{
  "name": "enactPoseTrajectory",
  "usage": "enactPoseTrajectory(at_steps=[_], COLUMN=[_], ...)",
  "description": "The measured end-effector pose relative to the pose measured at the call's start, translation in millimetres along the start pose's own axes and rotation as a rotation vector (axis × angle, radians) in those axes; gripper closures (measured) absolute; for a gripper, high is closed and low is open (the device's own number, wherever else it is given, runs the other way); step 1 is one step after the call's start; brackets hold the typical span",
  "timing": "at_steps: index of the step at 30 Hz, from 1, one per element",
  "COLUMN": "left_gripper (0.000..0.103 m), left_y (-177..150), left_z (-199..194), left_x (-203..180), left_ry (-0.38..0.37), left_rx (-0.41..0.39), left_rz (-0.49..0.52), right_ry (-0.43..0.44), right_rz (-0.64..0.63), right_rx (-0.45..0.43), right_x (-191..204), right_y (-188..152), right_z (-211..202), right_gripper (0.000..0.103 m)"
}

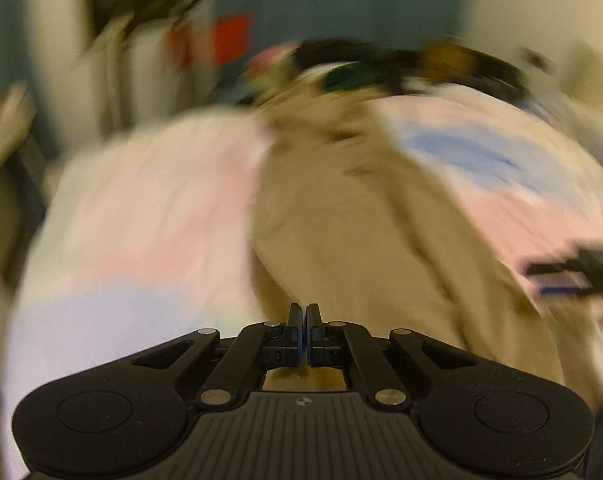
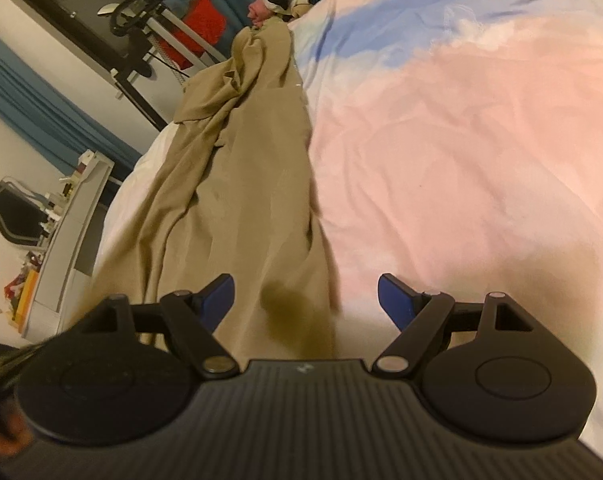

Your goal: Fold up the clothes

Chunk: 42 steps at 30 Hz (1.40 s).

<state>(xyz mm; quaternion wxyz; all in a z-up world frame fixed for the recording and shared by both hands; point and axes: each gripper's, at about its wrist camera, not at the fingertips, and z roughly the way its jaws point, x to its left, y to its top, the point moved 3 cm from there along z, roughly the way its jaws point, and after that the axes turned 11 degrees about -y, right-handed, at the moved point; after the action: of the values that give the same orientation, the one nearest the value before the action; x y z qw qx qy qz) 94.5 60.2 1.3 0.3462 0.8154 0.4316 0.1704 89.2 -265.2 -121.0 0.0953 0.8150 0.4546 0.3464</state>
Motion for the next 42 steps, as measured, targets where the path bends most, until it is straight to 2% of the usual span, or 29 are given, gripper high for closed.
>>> enactPoseTrajectory(at_steps=[4,7,8,9,11,12,13,14,15,17,19,21,25,26,28,29,30,35,38,40,42], left_gripper=[0.102,0.101,0.099,0.093,0.085,0.069,0.058,0.038,0.031,0.031,0.03,0.029,0.029,0.033,0.057,0.081,0.092,0.095,0.095,0.095,0.09], left_y=[4.7,-3.9,-7.2,-10.4,-9.2,-6.1,-2.9,-0.4,0.4,0.6,0.7,2.3,-1.3,-5.0,-13.0,-15.3,-16.3,-11.3,-23.4,-34.8,-45.5], left_z=[3.4,29.3,37.4,44.8,55.1,57.9,60.8,62.6,61.6,58.8,62.4,71.9,103.2,104.1,99.9,96.5,91.5,38.1,16.7,10.6,7.6], left_x=[-73.4,-100.9,-104.3,-105.4,-92.5,-80.7,-68.8,-55.1,-39.2,-11.3,-6.1,-11.8,-45.7,-51.9,-60.3,-58.7,-52.2,13.0,63.3,90.4,105.9], left_ry=[-0.069,-0.15,-0.177,-0.203,-0.23,-0.23,-0.23,-0.219,-0.2,-0.17,-0.174,-0.173,-0.129,-0.1,-0.029,-0.009,-0.013,-0.041,-0.004,0.029,0.068], left_rx=[0.051,0.147,0.179,0.212,0.227,0.215,0.202,0.18,0.151,0.095,0.07,0.082,0.17,0.185,0.208,0.211,0.203,0.132,0.173,0.23,0.263], left_rz=[0.281,0.336,0.317,0.282,0.153,0.073,-0.007,-0.097,-0.193,-0.358,-0.406,-0.392,-0.259,-0.219,-0.14,-0.128,-0.152,-0.38,-0.519,-0.578,-0.61], right_ry=[0.007,0.003,0.002,0.002,0.005,0.007,0.011,0.015,0.016,0.012,0.007,0.001,-0.004,-0.004,-0.005,-0.006,-0.006,-0.02,-0.022,-0.02,-0.014], right_rz=[0.016,0.005,-0.001,-0.006,-0.016,-0.021,-0.022,-0.022,-0.015,-0.001,0.005,0.01,0.001,0.001,0.0,0.0,0.0,-0.016,-0.049,-0.072,-0.086], right_rx=[0.001,0.003,0.007,0.014,0.026,0.031,0.036,0.04,0.046,0.057,0.055,0.054,0.047,0.048,0.051,0.052,0.052,0.035,0.022,0.019,0.017], right_x=[-1.5,-1.1,-1.3,-1.4,-2.1,-2.6,-3.8,-4.9,-6.4,-8.7,-7.9,-7.1,-5.7,-6.1,-6.8,-7.0,-6.8,-2.6,4.5,9.0,12.1], right_y=[2.6,1.6,0.7,-0.8,-3.7,-5.1,-6.3,-7.5,-8.3,-9.4,-9.4,-9.4,-9.6,-9.8,-10.5,-10.8,-10.9,-11.2,-12.2,-13.1,-14.0], right_z=[0.7,-0.1,-0.4,-0.4,-1.0,-1.6,-2.3,-2.9,-2.5,-0.5,1.9,4.0,4.2,4.3,4.4,4.6,4.7,4.3,4.6,4.8,4.9], right_gripper=[0.022,0.022,0.022,0.022,0.022,0.022,0.022,0.022,0.022,0.022,0.022,0.022,0.023,0.023,0.023,0.023,0.023,0.023,0.023,0.023,0.023])
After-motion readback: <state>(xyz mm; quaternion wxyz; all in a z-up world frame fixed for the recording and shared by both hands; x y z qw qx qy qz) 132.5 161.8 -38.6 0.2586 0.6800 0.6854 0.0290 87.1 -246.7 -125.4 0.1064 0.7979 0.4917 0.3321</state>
